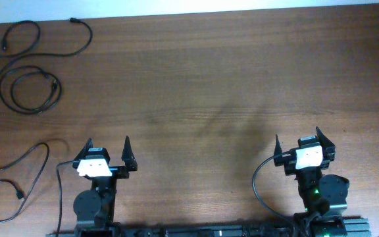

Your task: Untangle cables

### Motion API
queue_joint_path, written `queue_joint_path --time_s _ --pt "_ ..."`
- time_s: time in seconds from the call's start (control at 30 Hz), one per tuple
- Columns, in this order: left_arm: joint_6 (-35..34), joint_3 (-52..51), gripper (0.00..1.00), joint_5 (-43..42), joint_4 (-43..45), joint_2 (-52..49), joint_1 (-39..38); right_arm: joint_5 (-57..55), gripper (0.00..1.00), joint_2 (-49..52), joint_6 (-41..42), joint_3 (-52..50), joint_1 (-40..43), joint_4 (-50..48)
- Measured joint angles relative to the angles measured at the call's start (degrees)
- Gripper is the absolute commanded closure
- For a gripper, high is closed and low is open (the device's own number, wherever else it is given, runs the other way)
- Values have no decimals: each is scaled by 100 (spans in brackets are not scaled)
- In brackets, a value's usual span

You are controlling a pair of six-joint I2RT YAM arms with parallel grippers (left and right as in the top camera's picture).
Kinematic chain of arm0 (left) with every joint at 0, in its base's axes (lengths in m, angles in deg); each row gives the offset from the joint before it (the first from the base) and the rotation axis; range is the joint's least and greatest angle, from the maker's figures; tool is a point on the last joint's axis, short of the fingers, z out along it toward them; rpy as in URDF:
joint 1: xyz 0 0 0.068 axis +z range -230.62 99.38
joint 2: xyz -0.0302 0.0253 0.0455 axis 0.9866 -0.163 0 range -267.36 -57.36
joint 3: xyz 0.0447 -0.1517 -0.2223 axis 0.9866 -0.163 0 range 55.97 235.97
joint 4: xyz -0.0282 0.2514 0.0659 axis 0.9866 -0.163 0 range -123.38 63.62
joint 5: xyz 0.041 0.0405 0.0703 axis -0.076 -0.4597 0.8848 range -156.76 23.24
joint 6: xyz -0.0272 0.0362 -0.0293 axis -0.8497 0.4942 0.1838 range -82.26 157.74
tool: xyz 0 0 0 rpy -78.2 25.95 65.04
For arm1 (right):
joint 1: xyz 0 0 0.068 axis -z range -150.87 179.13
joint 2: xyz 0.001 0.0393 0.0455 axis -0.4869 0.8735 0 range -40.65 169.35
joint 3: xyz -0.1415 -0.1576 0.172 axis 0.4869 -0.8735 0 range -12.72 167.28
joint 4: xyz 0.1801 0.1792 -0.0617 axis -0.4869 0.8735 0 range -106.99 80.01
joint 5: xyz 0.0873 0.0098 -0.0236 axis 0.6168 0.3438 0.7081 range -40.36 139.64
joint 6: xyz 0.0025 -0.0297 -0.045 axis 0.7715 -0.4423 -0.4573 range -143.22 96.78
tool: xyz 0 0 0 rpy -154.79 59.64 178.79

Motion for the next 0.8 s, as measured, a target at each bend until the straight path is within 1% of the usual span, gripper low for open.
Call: queue_joint_path --time_s 0.33,0.53,0.8 --pt "251 0 1 17 0 0 4 0 2 0 2 0 0 0" --pt "363 0 1 17 0 -420 4 0 2 0 0 0 0 0" --pt "374 0 1 17 0 -448 4 0 2 0 2 0 0 0"
